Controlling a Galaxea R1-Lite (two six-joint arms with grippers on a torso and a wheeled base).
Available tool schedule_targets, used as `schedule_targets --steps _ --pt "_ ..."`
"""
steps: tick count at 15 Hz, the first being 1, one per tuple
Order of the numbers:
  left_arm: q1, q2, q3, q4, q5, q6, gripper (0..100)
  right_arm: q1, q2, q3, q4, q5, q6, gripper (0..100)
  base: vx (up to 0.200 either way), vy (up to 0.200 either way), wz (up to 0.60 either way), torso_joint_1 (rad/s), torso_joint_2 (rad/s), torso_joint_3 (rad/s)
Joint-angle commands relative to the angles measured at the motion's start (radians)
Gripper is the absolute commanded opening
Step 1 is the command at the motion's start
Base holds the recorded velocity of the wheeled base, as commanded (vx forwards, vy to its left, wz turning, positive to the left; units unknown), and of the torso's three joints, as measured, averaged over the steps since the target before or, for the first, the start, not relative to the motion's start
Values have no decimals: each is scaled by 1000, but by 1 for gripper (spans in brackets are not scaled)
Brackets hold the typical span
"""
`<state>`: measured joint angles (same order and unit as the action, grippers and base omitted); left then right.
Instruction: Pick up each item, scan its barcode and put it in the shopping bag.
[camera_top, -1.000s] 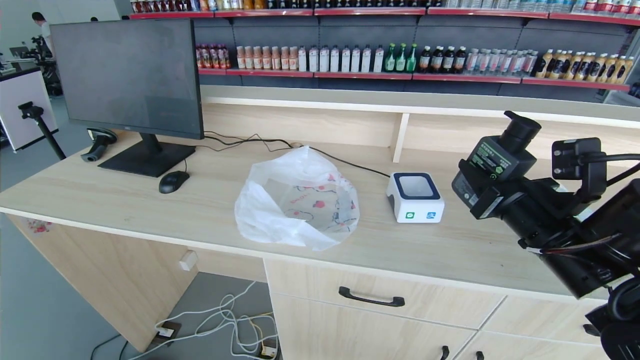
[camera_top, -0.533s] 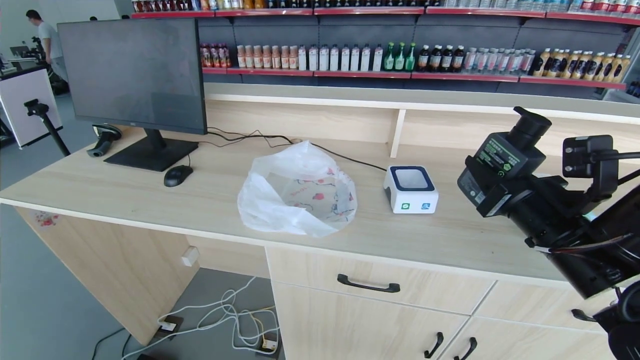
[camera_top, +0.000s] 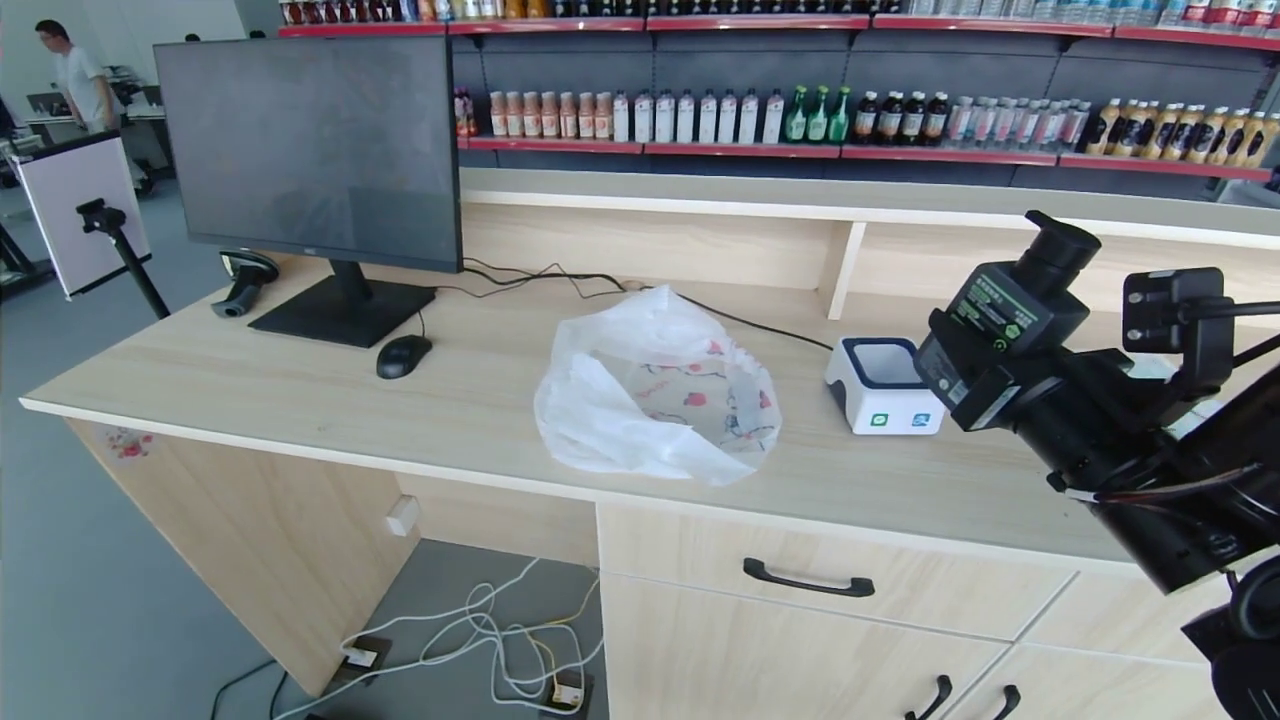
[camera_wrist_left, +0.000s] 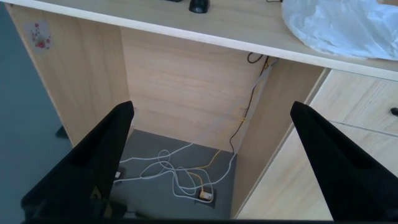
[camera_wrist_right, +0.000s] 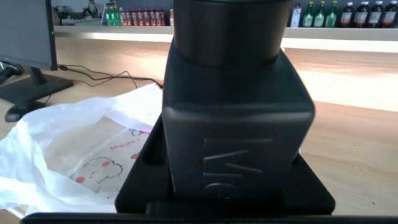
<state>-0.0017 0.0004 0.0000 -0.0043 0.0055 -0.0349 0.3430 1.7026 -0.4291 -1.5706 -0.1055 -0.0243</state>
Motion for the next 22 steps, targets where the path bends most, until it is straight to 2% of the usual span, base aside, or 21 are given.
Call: schedule_targets --steps 1,9,15,22 --pt "0 0 0 0 1 0 100 1 12 -2 0 0 0 0 0 200 0 7 7 2" --pt "0 0 0 0 1 -2 100 1 6 7 0 0 -2 0 0 200 0 1 4 -1" --pt "0 0 0 0 1 0 100 2 11 7 0 0 -6 0 0 0 0 0 0 0" --pt "0 0 0 0 1 0 100 2 19 -3 0 0 -8 0 200 0 0 4 2 2"
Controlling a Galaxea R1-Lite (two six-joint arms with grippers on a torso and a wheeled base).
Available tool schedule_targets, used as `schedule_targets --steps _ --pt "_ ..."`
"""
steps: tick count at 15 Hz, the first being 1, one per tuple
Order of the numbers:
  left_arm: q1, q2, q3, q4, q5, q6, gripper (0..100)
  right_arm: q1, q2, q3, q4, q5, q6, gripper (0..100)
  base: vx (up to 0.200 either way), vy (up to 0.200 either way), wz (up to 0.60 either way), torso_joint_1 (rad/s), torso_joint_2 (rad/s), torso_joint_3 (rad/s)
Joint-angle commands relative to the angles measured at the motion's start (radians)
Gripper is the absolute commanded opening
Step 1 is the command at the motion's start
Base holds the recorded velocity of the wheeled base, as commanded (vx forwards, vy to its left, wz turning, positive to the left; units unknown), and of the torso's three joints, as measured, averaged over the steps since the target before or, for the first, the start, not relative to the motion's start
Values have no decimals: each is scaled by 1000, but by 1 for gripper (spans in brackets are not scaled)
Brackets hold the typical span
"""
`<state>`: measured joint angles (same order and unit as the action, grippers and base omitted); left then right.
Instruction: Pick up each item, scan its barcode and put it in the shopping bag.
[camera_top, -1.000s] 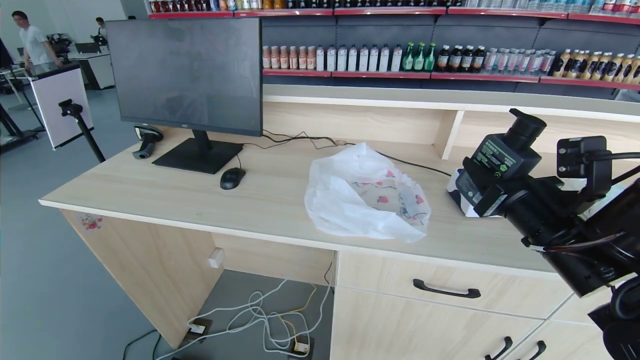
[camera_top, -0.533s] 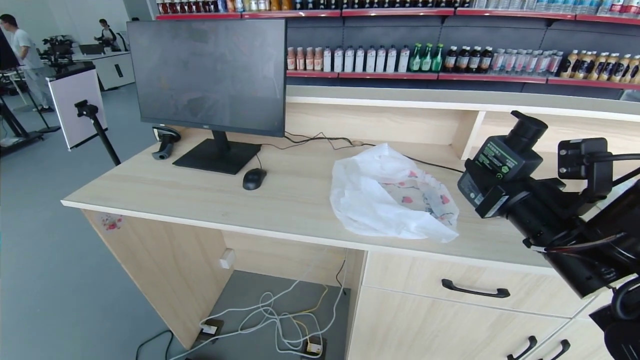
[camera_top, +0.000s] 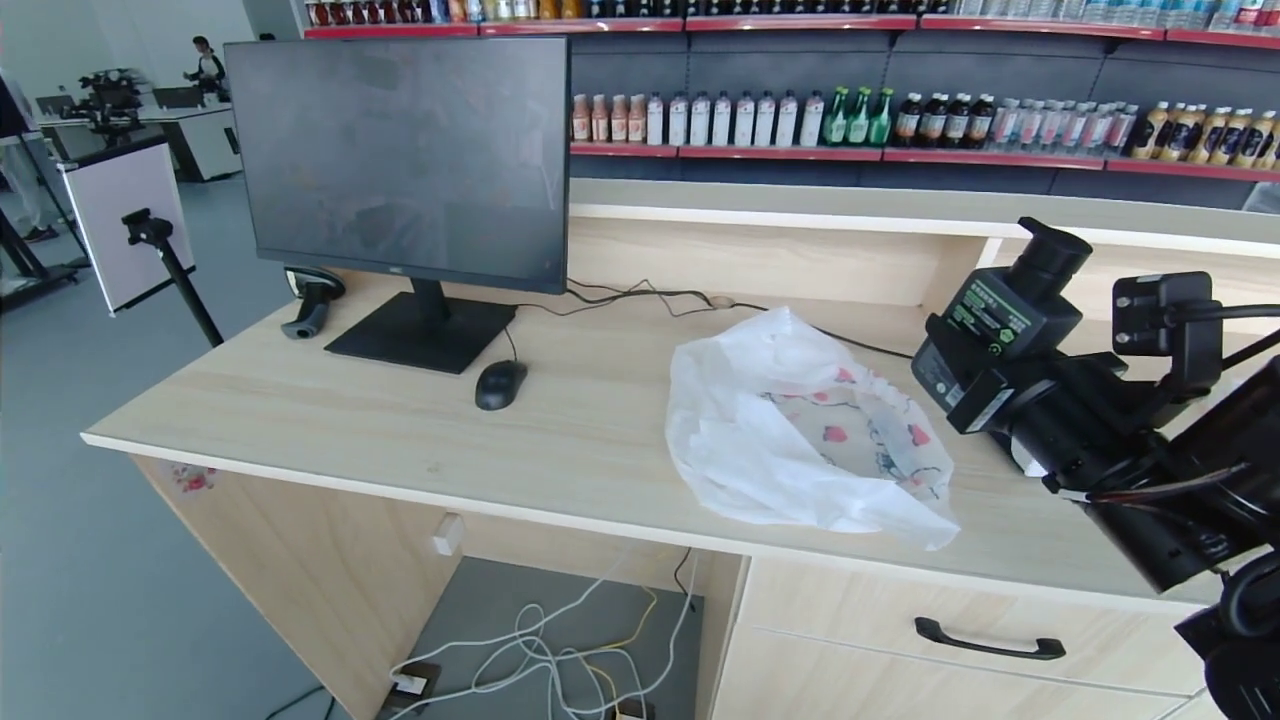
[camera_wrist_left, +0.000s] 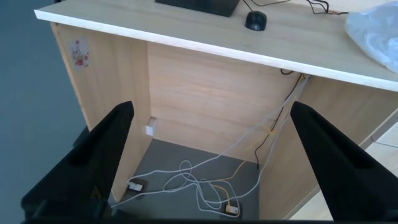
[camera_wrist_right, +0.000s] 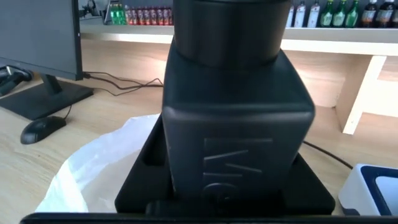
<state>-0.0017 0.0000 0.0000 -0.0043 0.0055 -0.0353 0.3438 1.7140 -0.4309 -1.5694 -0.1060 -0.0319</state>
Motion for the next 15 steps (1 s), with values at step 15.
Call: schedule_targets --steps 15 --pt "0 0 0 0 1 -1 100 0 50 -51 -1 0 1 0 13 0 80 1 0 0"
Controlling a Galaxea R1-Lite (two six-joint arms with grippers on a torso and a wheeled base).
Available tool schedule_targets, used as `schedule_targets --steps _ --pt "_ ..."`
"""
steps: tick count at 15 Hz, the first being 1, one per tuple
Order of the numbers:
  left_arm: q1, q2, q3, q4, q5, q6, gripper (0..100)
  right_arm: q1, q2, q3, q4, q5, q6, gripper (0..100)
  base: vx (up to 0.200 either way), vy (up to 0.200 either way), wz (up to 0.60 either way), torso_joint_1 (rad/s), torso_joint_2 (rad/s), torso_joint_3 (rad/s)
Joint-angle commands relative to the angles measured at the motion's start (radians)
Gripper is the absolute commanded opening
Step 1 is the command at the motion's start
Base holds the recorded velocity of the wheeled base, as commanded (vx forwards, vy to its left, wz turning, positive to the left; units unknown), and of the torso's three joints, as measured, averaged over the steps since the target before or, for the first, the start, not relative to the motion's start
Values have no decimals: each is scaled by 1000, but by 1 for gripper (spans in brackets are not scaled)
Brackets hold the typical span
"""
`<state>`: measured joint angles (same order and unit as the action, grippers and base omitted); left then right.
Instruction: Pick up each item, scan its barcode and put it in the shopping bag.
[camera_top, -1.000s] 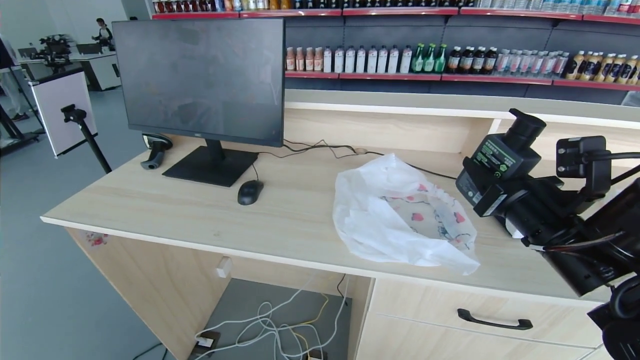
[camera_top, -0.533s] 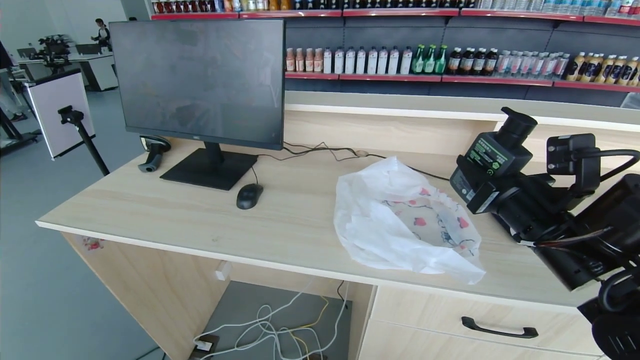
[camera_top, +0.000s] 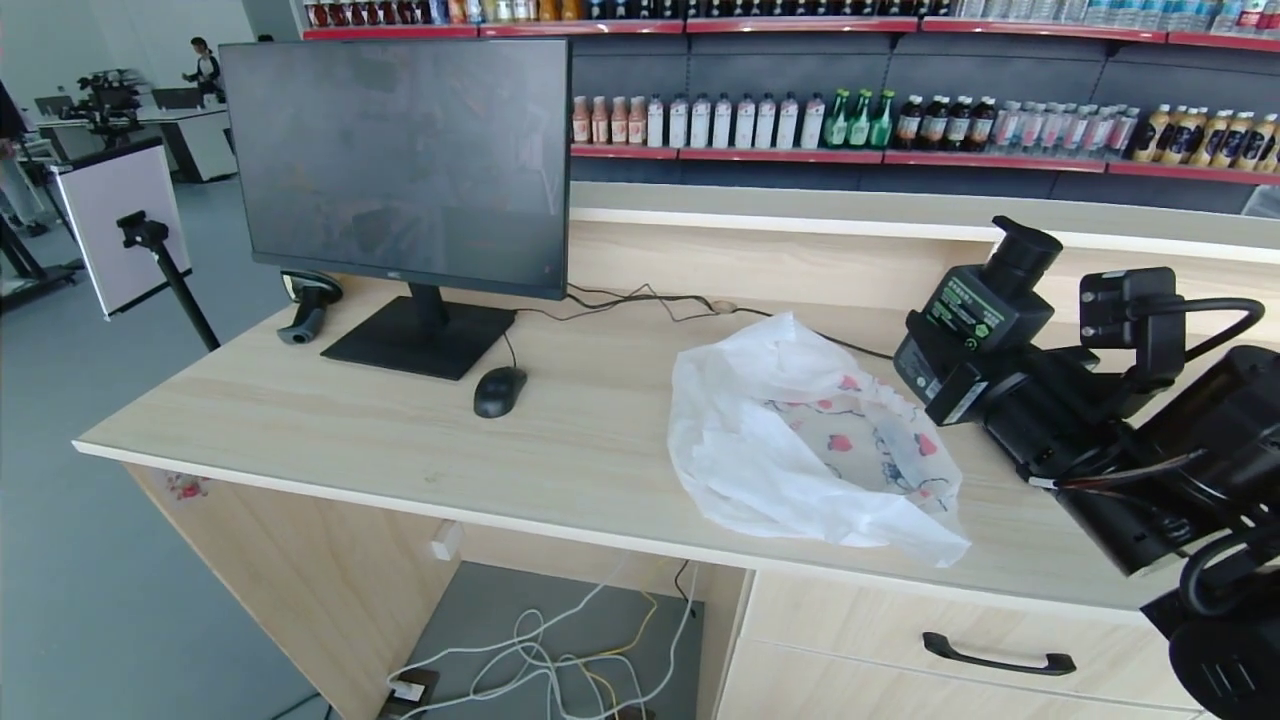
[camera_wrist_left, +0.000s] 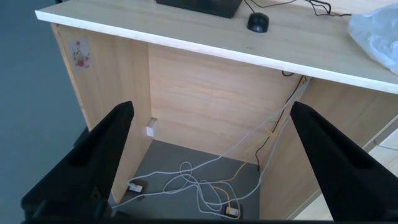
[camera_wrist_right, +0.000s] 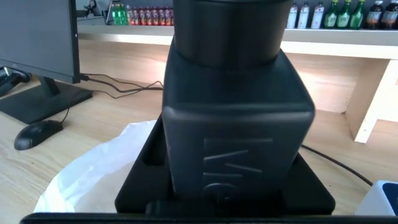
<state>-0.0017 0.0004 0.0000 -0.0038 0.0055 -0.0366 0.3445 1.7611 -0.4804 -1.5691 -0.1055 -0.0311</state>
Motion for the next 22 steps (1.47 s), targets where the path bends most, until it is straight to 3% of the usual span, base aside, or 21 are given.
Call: schedule_targets --steps 1,5,7,9,12,16,22 --pt "0 0 0 -2 1 0 100 -1 5 6 -2 0 0 0 0 0 0 0 0 0" --pt "0 0 0 -2 1 -2 100 -9 5 31 -2 0 23 0 0 0 0 0 0 0" --pt "0 0 0 -2 1 -2 100 -15 6 71 -2 21 100 0 0 0 0 0 0 0" --pt "0 0 0 -2 1 0 100 -10 35 79 -2 127 226 0 0 0 0 0 0 0" --pt "0 0 0 -2 1 0 100 -10 83 49 -2 138 416 0 0 0 0 0 0 0" --pt "0 0 0 -2 1 3 100 -12 207 -109 -2 130 625 0 0 0 0 0 0 0" --pt "0 0 0 -4 1 4 100 -48 376 -155 -2 138 651 0 0 0 0 0 0 0"
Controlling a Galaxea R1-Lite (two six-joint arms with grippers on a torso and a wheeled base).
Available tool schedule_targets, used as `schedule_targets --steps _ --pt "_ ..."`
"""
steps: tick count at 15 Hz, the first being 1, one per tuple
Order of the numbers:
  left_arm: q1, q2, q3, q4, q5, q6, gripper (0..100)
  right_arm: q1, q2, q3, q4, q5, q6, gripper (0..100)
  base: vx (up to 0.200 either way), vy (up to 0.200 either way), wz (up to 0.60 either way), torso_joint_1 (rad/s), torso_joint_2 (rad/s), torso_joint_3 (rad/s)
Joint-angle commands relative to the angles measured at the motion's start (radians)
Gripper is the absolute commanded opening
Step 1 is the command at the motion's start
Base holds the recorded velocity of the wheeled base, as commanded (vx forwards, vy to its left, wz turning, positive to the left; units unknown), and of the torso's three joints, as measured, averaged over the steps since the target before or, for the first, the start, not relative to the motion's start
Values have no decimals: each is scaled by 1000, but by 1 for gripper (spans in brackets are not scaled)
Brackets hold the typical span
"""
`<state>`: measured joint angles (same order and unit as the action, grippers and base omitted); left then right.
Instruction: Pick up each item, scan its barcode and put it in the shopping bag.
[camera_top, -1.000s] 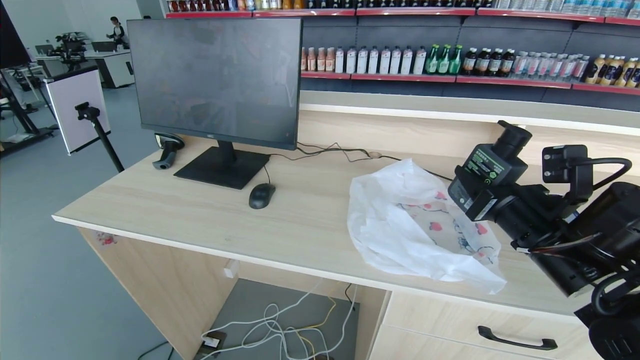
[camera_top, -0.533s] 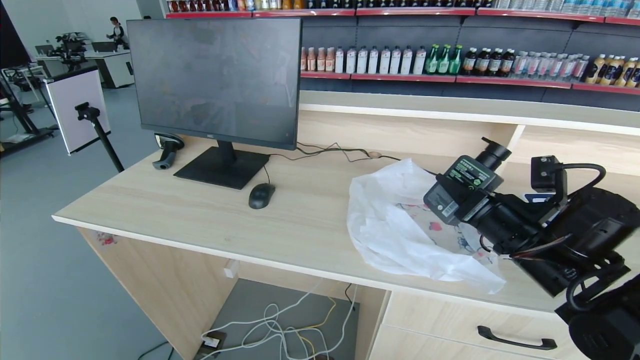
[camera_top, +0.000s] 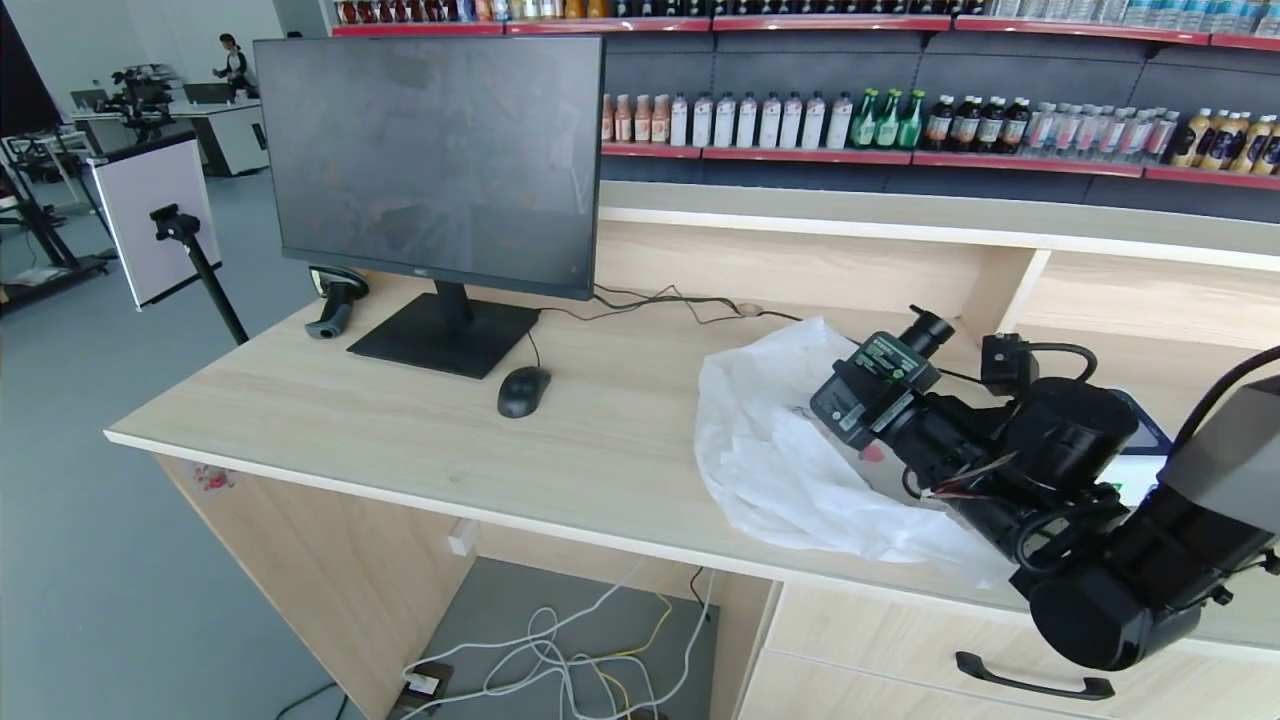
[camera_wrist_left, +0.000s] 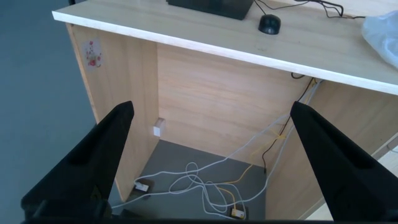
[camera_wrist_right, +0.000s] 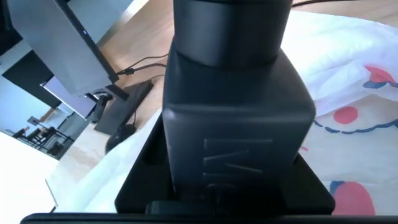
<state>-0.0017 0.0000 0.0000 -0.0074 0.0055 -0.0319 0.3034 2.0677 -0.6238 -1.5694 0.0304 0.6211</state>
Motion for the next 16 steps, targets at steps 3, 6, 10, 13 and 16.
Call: schedule_targets --steps 3,6,10,13,16 --pt "0 0 0 0 1 0 100 -20 74 21 -1 -1 -7 0 0 0 0 0 0 0" --pt "0 0 0 1 1 -2 100 -4 57 42 -1 3 -9 0 0 0 0 0 0 0" --pt "0 0 0 1 1 0 100 105 -14 55 2 59 23 0 0 0 0 0 0 0" --pt "0 0 0 1 1 -2 100 98 43 65 20 51 6 0 0 0 0 0 0 0" --pt "0 0 0 -2 1 -3 100 97 77 90 20 51 5 0 0 0 0 0 0 0"
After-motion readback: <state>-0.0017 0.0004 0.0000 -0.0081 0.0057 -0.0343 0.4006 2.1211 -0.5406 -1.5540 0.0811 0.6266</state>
